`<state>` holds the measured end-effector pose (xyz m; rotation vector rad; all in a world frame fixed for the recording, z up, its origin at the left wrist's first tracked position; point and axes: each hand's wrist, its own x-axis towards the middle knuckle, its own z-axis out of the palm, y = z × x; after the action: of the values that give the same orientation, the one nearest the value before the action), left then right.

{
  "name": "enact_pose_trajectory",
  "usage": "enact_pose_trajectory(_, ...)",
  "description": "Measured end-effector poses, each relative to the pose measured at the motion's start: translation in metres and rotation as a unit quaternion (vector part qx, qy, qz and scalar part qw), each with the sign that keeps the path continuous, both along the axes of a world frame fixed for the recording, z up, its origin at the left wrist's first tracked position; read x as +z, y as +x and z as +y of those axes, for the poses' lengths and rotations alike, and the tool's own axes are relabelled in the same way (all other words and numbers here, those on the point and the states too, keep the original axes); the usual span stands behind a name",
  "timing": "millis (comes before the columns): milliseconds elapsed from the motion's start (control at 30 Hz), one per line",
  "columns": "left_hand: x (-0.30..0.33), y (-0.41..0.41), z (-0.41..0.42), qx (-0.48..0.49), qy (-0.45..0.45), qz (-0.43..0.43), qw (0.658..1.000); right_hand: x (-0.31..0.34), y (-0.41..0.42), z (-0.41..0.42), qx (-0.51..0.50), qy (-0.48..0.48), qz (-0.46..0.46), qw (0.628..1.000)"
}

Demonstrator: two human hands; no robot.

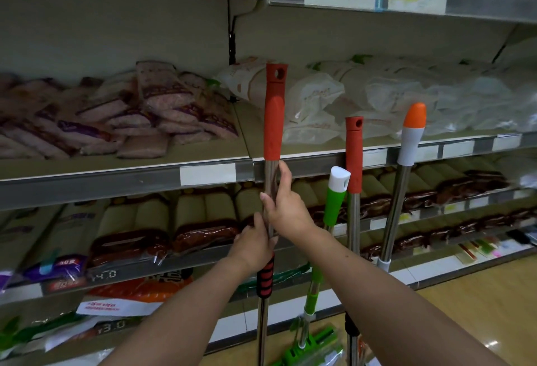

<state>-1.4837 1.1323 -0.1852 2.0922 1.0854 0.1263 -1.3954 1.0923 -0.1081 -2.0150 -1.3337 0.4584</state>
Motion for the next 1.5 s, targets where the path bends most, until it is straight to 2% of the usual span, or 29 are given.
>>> enact_pose_trajectory(333, 0.009, -0.016, -0.010, 0.002, 0.017, -0.002, 1.000, 0.004, -0.011, -0.006, 0.020, -0.001, -0.023, 1.000)
enact_pose_trajectory(600, 0.021, -0.036, -0.038, -0.013, 0.037, 0.017, 0.999, 0.019, -0.031, -0.031, 0.003, -0.028, 0.071, 0.997)
enact_pose_trajectory(800, 0.024, -0.071, -0.057, -0.034, 0.067, 0.025, 0.997, 0.024, -0.076, -0.055, -0.013, 0.033, 0.088, 0.995)
enact_pose_trajectory(1200, 0.064, -0.235, -0.080, -0.046, 0.171, 0.012, 0.984, 0.077, -0.245, -0.083, 0.052, 0.038, -0.055, 0.996)
enact_pose_trajectory(1500, 0.099, -0.402, -0.093, 0.032, 0.188, -0.028, 0.981, 0.115, -0.404, -0.086, 0.143, 0.064, -0.109, 0.982)
